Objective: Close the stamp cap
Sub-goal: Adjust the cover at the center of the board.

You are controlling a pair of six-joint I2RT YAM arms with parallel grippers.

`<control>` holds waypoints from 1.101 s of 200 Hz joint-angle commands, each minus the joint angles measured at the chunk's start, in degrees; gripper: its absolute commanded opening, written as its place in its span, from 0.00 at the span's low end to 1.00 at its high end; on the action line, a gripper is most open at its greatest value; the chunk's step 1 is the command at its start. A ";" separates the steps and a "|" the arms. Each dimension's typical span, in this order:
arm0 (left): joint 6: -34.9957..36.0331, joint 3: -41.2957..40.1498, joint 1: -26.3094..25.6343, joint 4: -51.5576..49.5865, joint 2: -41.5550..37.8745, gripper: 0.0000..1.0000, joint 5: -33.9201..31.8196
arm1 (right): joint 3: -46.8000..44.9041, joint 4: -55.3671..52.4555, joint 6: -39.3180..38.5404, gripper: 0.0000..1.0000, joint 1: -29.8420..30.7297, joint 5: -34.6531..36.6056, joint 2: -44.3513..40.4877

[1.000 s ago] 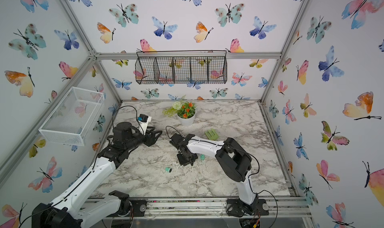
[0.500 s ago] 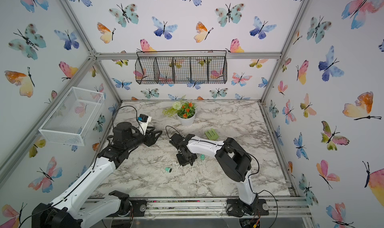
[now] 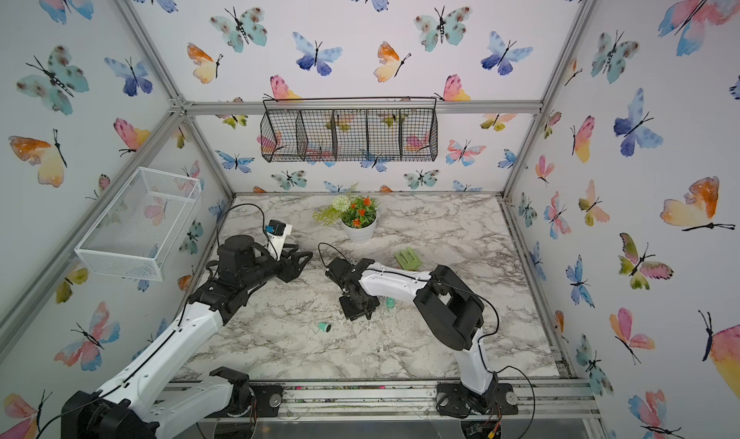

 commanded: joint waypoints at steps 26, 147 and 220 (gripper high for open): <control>0.10 0.35 0.34 -0.01 -0.67 0.57 -0.60 | -0.27 -1.61 0.26 0.36 0.38 3.52 3.49; 0.12 0.35 0.32 -0.05 -0.50 0.58 -0.61 | 0.24 -2.00 0.52 0.35 0.38 4.97 2.97; 0.11 0.44 0.38 -0.05 -0.38 0.58 -0.49 | 2.31 -4.22 1.37 0.37 0.38 7.82 0.75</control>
